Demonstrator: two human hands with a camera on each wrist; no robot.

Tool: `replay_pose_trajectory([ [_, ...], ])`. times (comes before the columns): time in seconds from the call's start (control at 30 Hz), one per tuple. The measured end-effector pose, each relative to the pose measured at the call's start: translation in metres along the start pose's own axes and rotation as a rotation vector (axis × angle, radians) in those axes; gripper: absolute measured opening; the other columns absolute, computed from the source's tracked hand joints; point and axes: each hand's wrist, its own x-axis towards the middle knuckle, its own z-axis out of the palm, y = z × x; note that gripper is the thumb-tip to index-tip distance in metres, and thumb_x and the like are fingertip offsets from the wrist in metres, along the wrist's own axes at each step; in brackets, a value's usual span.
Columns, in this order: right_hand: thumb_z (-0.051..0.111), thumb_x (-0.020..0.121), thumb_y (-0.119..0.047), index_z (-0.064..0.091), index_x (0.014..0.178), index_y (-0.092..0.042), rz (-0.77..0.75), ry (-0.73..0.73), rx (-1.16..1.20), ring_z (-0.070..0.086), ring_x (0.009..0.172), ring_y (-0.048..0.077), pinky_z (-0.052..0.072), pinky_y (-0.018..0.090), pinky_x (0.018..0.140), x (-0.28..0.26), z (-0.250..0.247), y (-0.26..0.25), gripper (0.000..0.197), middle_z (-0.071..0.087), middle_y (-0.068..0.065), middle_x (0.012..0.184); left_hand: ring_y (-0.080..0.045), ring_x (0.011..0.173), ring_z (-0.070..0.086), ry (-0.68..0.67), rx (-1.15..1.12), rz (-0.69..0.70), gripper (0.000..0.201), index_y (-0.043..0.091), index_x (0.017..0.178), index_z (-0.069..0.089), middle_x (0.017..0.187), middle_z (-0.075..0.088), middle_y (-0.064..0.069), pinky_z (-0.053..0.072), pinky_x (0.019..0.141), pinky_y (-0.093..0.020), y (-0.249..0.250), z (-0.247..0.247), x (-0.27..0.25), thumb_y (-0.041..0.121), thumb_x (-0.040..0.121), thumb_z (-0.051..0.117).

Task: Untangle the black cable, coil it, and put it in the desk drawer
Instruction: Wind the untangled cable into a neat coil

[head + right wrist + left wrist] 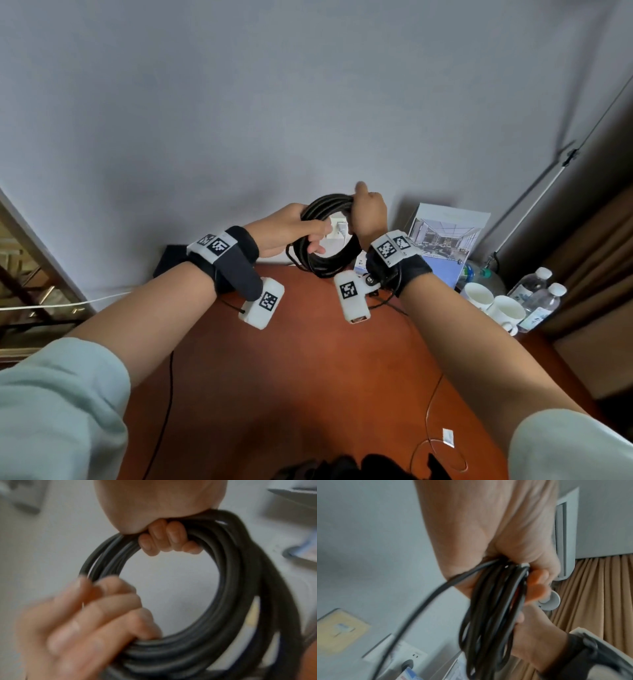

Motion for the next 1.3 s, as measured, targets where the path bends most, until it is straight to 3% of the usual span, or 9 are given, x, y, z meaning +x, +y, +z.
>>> replay_pose_trajectory([
  [0.1,0.028,0.091,-0.02,0.038,0.058,-0.013,0.287,0.036,0.502,0.031,0.034,0.018,0.033,0.028,0.049,-0.001,-0.002,0.006,0.035,0.044,0.004,0.045,-0.012,0.049,0.039,0.08,-0.019,0.067,0.025,0.009,0.072,0.047,0.051,0.037,0.006,0.054,0.077,-0.03,-0.003,-0.001,0.002,0.001,0.096,0.047],
  [0.2,0.028,0.086,-0.016,0.033,0.051,-0.013,0.401,0.042,0.725,0.018,0.028,0.015,0.028,0.024,0.045,-0.006,0.003,0.011,0.035,0.033,0.001,0.034,-0.009,0.047,0.03,0.165,0.009,0.05,0.022,0.012,0.077,0.041,0.05,0.031,0.011,0.05,0.062,-0.023,0.005,0.005,0.01,0.008,0.099,0.043],
  [0.37,0.026,0.089,-0.014,0.043,0.055,-0.009,0.333,-0.017,0.712,0.028,0.033,0.018,0.035,0.027,0.047,-0.009,0.0,0.015,0.038,0.041,0.003,0.039,-0.008,0.042,0.026,0.164,0.064,-0.02,0.026,0.015,0.074,0.038,0.049,0.029,0.013,0.044,0.052,-0.023,0.015,0.003,0.019,0.011,0.099,0.043],
  [0.53,0.028,0.092,-0.038,0.059,0.05,-0.009,0.052,-0.036,0.286,0.054,0.051,0.026,0.048,0.035,0.062,0.001,-0.008,0.007,0.06,0.057,0.009,0.045,-0.009,0.041,0.032,0.171,0.191,-0.047,0.03,0.013,0.068,0.039,0.055,0.034,0.003,0.045,0.053,-0.027,0.021,0.003,0.02,0.01,0.097,0.045],
  [0.73,0.032,0.088,-0.022,0.037,0.053,-0.011,0.33,0.077,0.566,0.026,0.028,0.017,0.03,0.025,0.044,0.004,-0.007,-0.004,0.037,0.039,0.004,0.043,-0.01,0.045,0.033,0.131,-0.006,-0.042,0.024,0.012,0.071,0.048,0.053,0.033,0.004,0.046,0.057,-0.024,0.029,0.01,0.017,0.01,0.094,0.055],
  [0.83,0.028,0.085,-0.02,0.033,0.054,-0.017,0.436,0.077,0.818,0.016,0.037,0.015,0.025,0.019,0.043,-0.003,-0.006,0.002,0.031,0.031,-0.002,0.042,-0.011,0.047,0.039,0.051,-0.169,-0.016,0.009,0.005,0.09,0.05,0.052,0.037,0.006,0.053,0.071,-0.029,0.027,0.01,0.014,0.008,0.092,0.058],
  [0.93,0.028,0.084,-0.013,0.035,0.055,-0.015,0.516,0.154,0.918,0.019,0.043,0.016,0.024,0.02,0.047,-0.011,-0.004,0.003,0.03,0.031,-0.001,0.049,-0.012,0.049,0.038,0.058,-0.144,0.046,0.012,0.008,0.083,0.05,0.054,0.036,0.005,0.053,0.08,-0.034,0.02,0.011,0.013,0.009,0.093,0.057],
  [1.13,0.024,0.087,-0.013,0.037,0.056,-0.012,0.57,0.03,0.927,0.023,0.033,0.015,0.029,0.023,0.048,-0.017,-0.004,0.012,0.034,0.028,-0.001,0.04,-0.004,0.041,0.035,0.219,-0.01,0.032,0.025,0.015,0.074,0.042,0.047,0.035,0.016,0.047,0.06,-0.025,0.015,0.015,0.019,0.014,0.099,0.049],
  [1.3,0.032,0.095,-0.031,0.051,0.062,-0.006,0.414,-0.001,0.839,0.035,0.038,0.018,0.035,0.024,0.048,-0.008,-0.01,0.005,0.046,0.045,0.005,0.048,-0.005,0.041,0.037,0.234,0.025,0.0,0.03,0.014,0.07,0.042,0.046,0.036,0.014,0.045,0.056,-0.026,0.015,0.011,0.019,0.017,0.099,0.05],
])
